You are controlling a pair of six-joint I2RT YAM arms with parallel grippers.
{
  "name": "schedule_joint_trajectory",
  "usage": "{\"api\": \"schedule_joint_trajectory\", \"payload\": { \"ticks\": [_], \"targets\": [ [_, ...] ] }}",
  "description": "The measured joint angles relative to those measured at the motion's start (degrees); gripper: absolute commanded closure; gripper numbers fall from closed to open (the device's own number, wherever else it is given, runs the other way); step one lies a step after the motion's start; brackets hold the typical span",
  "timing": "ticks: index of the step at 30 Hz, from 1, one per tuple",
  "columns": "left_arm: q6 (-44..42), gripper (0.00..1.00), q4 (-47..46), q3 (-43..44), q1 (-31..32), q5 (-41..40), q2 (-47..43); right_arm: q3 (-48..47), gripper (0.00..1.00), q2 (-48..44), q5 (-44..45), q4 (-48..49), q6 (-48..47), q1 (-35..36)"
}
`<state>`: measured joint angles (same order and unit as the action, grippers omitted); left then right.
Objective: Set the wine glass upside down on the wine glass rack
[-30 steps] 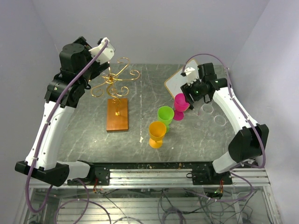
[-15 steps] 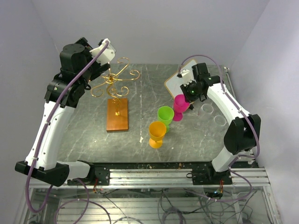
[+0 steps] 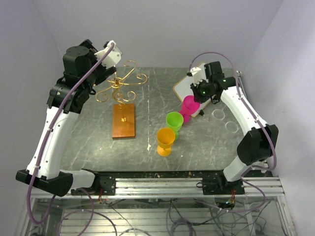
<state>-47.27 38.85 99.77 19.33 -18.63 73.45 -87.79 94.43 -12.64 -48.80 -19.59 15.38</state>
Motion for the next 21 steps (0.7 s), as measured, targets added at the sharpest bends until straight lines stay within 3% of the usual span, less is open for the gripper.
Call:
{"api": "schedule_joint_trajectory", "payload": {
  "ticks": [8, 21],
  "targets": [
    [4.0, 0.01, 0.5, 1.4, -0.9, 3.9, -0.1, -9.7, 1.00, -1.8, 0.0, -3.1, -1.0, 0.1],
    [19.9, 0.00, -0.5, 7.1, -5.6, 21.7, -1.0, -30.2, 1.00, -5.4, -4.2, -4.1, 0.1, 0.1]
  ]
}}
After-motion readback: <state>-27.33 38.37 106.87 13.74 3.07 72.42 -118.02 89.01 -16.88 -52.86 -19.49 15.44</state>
